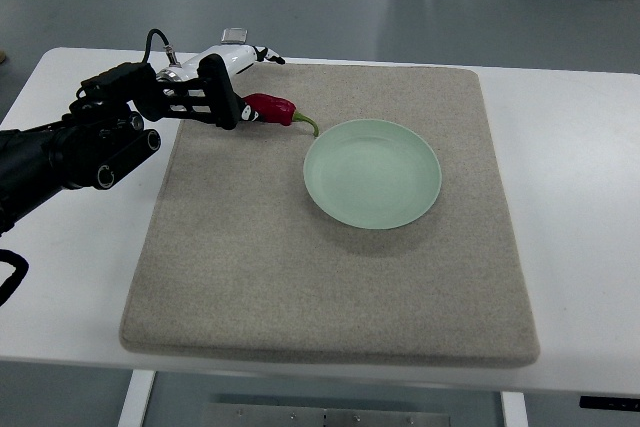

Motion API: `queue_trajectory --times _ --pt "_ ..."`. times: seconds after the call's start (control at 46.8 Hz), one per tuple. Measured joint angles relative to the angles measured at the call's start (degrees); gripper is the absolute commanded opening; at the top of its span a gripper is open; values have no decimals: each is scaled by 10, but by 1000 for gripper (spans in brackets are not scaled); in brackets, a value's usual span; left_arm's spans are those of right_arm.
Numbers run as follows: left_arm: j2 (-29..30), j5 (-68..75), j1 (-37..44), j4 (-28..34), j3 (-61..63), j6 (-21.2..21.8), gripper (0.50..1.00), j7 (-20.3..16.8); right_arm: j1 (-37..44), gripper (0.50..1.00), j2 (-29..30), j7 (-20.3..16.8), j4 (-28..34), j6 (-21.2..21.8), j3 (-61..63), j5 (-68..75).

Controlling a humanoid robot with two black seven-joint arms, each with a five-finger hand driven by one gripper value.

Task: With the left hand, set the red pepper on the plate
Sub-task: 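Close the left hand fingers around the red pepper body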

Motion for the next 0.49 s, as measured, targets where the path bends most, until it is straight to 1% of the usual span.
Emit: queue_trajectory --times 0.043,0.171,0.299,0.492 --pt "0 1 0 0 0 0 810 0 0 932 0 0 0 0 0 0" --pt "0 2 0 9 1 0 750 0 0 932 0 0 0 0 0 0" --pt "-3 2 0 12 7 0 739 0 0 932 0 0 0 0 0 0" --pt "-5 1 0 15 23 11 741 0 0 932 0 0 0 0 0 0"
